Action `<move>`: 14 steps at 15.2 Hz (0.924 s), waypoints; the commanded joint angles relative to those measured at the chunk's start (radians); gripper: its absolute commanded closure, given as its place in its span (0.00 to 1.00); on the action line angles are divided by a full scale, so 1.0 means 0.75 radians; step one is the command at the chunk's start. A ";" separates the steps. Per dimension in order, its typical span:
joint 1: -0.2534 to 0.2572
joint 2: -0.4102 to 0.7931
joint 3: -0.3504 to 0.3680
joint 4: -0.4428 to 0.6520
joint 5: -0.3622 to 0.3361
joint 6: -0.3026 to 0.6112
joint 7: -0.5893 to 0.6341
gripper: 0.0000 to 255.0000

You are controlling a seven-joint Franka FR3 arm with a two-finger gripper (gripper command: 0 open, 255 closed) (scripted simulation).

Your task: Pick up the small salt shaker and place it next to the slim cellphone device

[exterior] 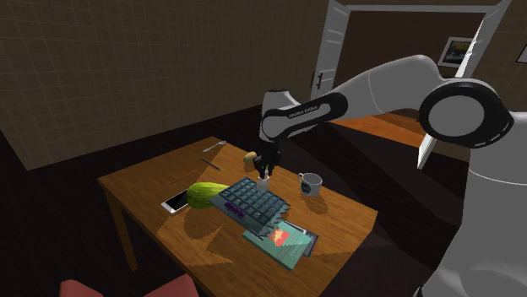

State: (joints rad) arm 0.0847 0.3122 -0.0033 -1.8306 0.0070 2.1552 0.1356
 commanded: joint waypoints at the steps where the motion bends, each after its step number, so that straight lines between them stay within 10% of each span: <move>1: 0.037 0.052 0.017 0.067 -0.007 -0.015 0.059 1.00; 14: 0.260 0.562 0.073 0.790 -0.056 -0.228 0.340 1.00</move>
State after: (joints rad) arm 0.2681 0.6880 0.0496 -1.3080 -0.0332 2.0089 0.3793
